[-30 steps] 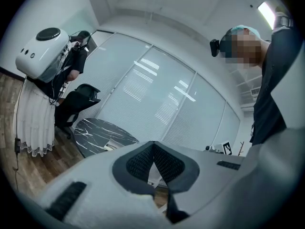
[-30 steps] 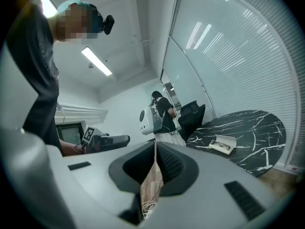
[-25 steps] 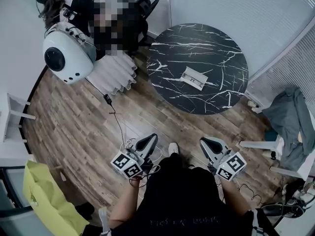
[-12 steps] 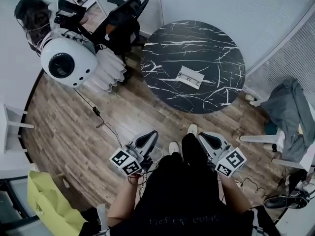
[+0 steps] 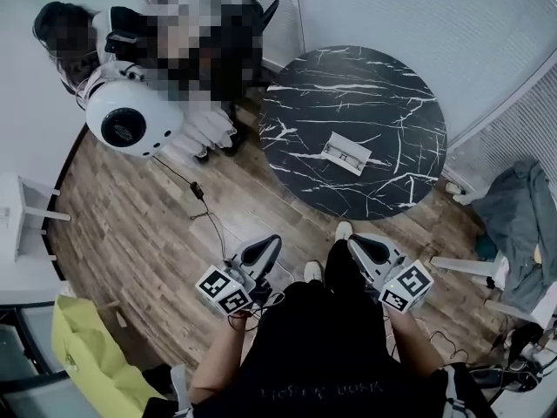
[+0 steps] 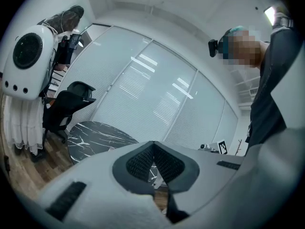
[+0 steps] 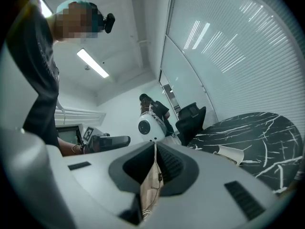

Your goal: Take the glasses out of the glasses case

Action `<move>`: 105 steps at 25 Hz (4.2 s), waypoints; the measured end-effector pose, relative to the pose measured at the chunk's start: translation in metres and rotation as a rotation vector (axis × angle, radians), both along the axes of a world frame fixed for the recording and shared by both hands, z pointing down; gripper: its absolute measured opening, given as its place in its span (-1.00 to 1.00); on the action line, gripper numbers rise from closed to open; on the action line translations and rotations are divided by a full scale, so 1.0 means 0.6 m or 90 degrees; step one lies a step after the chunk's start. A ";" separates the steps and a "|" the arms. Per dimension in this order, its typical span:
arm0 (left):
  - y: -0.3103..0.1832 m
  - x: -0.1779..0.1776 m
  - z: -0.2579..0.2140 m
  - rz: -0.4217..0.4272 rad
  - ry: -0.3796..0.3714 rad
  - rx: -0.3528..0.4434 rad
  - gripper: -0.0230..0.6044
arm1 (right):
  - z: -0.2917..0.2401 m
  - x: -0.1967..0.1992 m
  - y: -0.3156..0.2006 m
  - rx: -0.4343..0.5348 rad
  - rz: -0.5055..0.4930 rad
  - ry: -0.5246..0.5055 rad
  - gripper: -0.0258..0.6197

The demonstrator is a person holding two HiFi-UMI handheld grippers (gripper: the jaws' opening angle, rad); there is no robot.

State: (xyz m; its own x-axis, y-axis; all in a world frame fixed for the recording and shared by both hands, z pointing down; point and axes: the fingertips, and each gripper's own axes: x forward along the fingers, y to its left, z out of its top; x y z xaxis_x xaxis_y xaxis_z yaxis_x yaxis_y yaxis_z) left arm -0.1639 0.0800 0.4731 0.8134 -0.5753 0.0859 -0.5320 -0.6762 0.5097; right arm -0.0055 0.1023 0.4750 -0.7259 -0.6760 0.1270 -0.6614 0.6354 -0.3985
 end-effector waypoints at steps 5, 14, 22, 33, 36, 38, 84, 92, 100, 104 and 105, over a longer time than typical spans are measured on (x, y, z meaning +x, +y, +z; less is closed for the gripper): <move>-0.043 0.032 0.007 0.005 -0.009 -0.009 -0.87 | 0.014 0.037 -0.043 -0.015 0.003 0.001 -0.82; -0.139 0.104 0.014 0.019 -0.013 -0.016 -0.87 | 0.026 0.101 -0.138 -0.023 0.007 0.004 -0.82; -0.225 0.148 0.001 -0.006 -0.026 -0.001 -0.87 | 0.031 0.153 -0.227 -0.014 -0.019 0.004 -0.82; -0.256 0.150 -0.005 -0.066 -0.032 -0.003 -0.87 | 0.053 0.159 -0.289 -0.027 -0.079 0.036 -0.82; -0.267 0.149 -0.007 -0.068 -0.029 -0.007 -0.87 | 0.068 0.154 -0.304 -0.038 -0.093 0.074 -0.82; -0.273 0.146 -0.001 -0.064 -0.027 -0.013 -0.87 | 0.088 0.149 -0.313 -0.053 -0.098 0.106 -0.82; -0.380 0.092 0.060 -0.027 -0.014 -0.071 -0.87 | 0.403 0.088 -0.422 -0.226 -0.203 0.422 -0.81; -0.383 0.079 0.063 -0.035 -0.019 -0.078 -0.87 | 0.441 0.086 -0.430 -0.256 -0.209 0.459 -0.81; -0.383 0.086 0.069 -0.018 -0.023 -0.088 -0.87 | 0.462 0.088 -0.435 -0.257 -0.232 0.522 -0.81; -0.387 0.090 0.065 -0.012 -0.022 -0.089 -0.87 | 0.474 0.089 -0.438 -0.263 -0.240 0.540 -0.81; -0.389 0.091 0.064 -0.011 -0.021 -0.088 -0.87 | 0.477 0.089 -0.439 -0.264 -0.243 0.544 -0.81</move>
